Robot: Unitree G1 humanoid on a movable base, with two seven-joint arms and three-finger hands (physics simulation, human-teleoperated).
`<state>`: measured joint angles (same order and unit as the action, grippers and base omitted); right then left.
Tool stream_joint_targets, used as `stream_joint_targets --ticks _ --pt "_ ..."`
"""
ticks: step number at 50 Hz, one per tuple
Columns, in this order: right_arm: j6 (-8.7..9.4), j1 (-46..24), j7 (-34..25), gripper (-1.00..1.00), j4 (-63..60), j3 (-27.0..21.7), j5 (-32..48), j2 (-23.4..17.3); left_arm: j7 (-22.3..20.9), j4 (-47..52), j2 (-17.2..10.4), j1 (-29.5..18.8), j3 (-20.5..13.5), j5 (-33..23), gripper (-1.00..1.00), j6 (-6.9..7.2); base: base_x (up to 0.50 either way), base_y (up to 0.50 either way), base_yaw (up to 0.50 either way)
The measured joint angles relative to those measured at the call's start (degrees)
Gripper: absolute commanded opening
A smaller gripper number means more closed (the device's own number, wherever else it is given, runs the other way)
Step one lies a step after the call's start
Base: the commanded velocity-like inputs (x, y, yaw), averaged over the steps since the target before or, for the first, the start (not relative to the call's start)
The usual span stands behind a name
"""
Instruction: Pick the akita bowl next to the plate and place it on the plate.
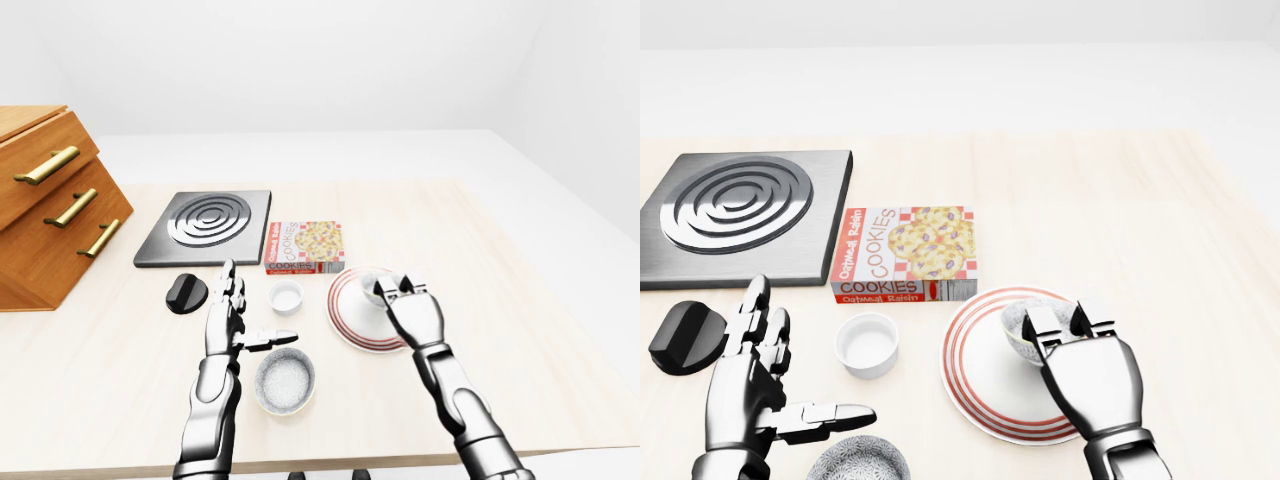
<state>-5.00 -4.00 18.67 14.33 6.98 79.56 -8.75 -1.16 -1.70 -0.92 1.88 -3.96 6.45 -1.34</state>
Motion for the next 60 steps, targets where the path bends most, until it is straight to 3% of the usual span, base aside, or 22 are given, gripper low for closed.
stream_joint_targets --ticks 22,23,27,31,37,41,43,45,46,53,57,60 --pt "0.00 0.6 -0.2 -1.00 -0.6 0.0 0.6 -0.2 0.0 -0.4 0.0 -0.1 0.0 -0.1 1.00 -0.31 0.00 0.00 0.00" --pt "0.00 0.8 -0.6 1.00 -1.2 -0.1 0.3 -0.1 0.1 -0.4 0.0 -0.1 0.0 -0.1 1.00 -0.24 0.00 0.00 0.00" --pt "0.00 2.6 -4.9 1.00 -7.1 -1.3 -3.5 0.1 0.1 -0.7 -0.1 -0.2 0.0 -0.3 1.00 -0.41 0.00 0.00 0.00" --pt "0.00 5.0 -14.7 1.00 -18.1 -4.1 -10.5 0.2 0.2 -0.6 -0.1 -0.4 -0.1 -0.3 1.00 -0.18 0.00 0.00 0.00" --pt "0.01 5.0 -34.8 1.00 -37.3 -10.9 -25.1 -0.6 0.3 -0.9 -0.2 -0.7 -0.2 -0.2 1.00 0.02 0.00 0.00 0.00" --pt "1.84 1.6 -48.6 1.00 -49.4 -16.6 -35.7 -2.6 0.3 -1.1 -0.2 -0.9 -0.4 0.0 1.00 0.15 0.00 0.00 0.00" --pt "3.90 -1.0 -55.4 1.00 -53.9 -20.1 -41.3 -4.6 0.3 -1.0 -0.2 -1.0 -0.4 0.1 1.00 0.33 0.00 0.00 0.00" --pt "8.94 -5.3 -58.7 1.00 -57.6 -23.8 -47.8 -9.2 0.3 -1.2 -0.3 -1.1 -0.5 0.3 1.00 0.29 0.00 0.00 0.00" --pt "10.00 -7.6 -58.7 1.00 -59.0 -25.7 -50.9 -12.0 0.3 -1.2 -0.3 -1.1 -0.6 0.4 1.00 0.32 0.00 0.00 0.00" --pt "10.00 -21.3 -58.7 1.00 -62.3 -33.9 -71.2 -32.8 0.3 -1.3 -0.4 -1.3 -0.7 0.8 1.00 0.49 0.00 0.00 0.00" --pt "10.00 -24.0 -58.7 1.00 -63.2 -36.1 -77.3 -39.5 0.3 -1.1 -0.4 -1.3 -0.8 0.9 1.00 0.73 0.00 0.00 0.00" --pt "10.00 -24.8 -58.7 1.00 -64.2 -36.4 -78.7 -41.7 0.2 -1.2 -0.4 -1.3 -0.8 0.9 1.00 0.68 0.00 0.00 0.00"
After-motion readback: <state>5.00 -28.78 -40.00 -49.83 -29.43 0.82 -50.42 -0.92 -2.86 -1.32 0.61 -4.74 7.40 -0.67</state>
